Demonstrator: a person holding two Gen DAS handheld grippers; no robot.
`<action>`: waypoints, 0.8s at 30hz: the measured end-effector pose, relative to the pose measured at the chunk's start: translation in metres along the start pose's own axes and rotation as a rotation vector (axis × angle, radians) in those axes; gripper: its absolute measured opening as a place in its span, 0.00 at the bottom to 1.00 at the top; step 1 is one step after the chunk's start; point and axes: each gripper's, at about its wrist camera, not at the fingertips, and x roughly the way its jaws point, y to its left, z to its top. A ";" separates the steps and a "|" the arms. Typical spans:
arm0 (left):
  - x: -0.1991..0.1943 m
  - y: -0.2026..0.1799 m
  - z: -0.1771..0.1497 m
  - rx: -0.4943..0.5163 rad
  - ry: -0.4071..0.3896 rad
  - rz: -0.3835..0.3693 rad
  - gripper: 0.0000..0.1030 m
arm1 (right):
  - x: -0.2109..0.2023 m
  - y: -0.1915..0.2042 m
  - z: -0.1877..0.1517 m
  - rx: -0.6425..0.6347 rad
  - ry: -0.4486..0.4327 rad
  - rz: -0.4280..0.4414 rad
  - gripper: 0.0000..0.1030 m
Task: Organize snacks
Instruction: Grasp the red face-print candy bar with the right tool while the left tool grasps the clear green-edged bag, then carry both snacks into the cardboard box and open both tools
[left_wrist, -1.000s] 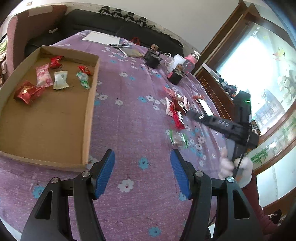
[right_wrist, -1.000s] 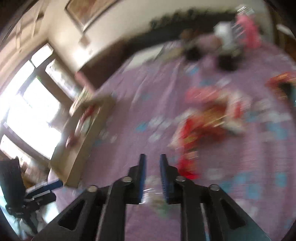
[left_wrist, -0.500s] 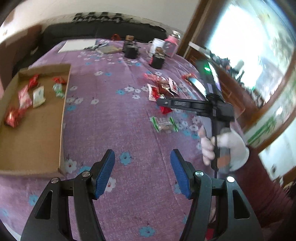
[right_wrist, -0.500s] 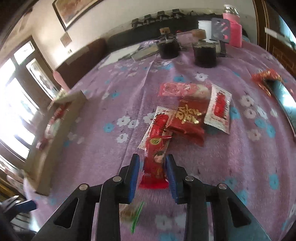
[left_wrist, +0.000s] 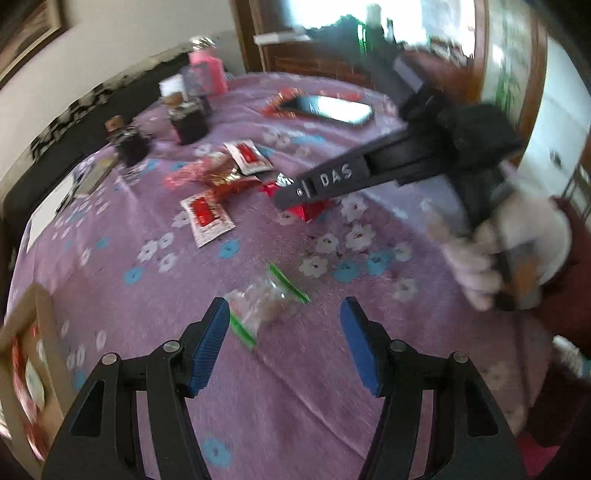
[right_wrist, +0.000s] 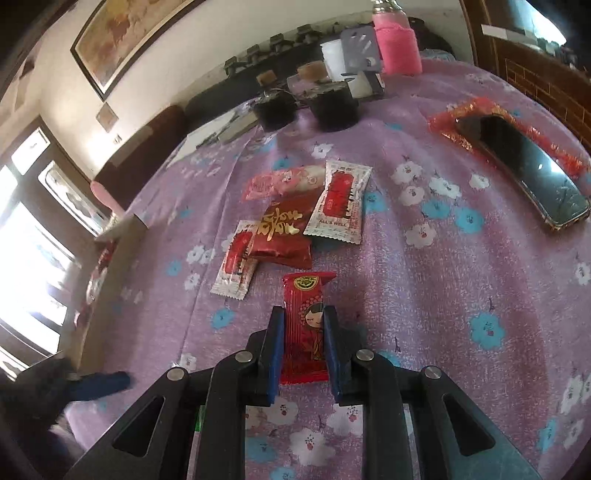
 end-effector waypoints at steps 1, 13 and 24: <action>0.005 0.001 0.004 0.008 0.005 0.001 0.59 | 0.000 0.000 0.000 -0.001 -0.001 0.001 0.22; 0.032 0.017 0.008 -0.101 0.065 -0.089 0.46 | 0.000 0.001 0.000 -0.001 -0.008 -0.005 0.21; -0.002 0.035 -0.006 -0.276 -0.023 -0.092 0.24 | -0.014 -0.001 -0.001 0.012 -0.089 -0.047 0.20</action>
